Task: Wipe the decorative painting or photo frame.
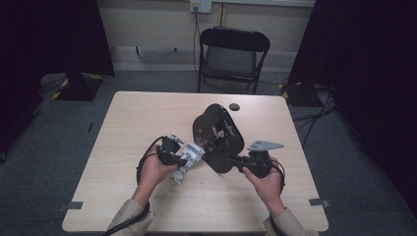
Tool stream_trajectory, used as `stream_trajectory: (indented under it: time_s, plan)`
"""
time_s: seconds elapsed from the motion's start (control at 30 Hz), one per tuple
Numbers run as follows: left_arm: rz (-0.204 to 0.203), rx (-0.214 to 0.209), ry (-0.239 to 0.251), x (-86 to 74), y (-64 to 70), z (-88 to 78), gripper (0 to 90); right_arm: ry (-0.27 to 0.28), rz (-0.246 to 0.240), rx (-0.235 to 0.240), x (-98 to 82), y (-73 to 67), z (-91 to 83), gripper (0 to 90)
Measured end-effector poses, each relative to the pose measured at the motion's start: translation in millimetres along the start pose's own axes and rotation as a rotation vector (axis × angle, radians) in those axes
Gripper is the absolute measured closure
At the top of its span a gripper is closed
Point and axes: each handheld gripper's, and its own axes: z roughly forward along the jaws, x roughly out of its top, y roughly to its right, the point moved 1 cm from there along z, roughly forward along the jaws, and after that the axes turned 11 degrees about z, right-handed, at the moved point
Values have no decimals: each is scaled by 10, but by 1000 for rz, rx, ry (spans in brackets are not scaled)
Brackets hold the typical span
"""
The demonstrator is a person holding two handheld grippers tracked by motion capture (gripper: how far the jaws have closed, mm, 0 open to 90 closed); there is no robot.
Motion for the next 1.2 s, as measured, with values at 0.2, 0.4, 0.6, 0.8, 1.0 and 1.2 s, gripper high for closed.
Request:
stream_trajectory:
  time_s: [0.2, 0.4, 0.6, 0.8, 1.0, 1.2]
  plan:
    - [-5, 45, 96, 169, -78, -423, 772, 2, 1, 0, -1, 2, 0, 791]
    - [-19, 88, 210, 419, -164, -787, 772, 2, 3, -1, -4, -5, 0, 791]
    - [4, 107, 273, 680, -150, -950, 772, 1, 2, -3, 0, 0, 1, 791]
    - [24, 98, 286, 853, -68, -866, 772, 3, 1, -1, -2, 1, 1, 791]
    - [23, 90, 252, 853, -76, -705, 772, 3, -3, -4, -4, -7, 2, 791]
    - [9, 95, 225, 777, -123, -568, 772, 2, -4, -5, -4, -10, 2, 791]
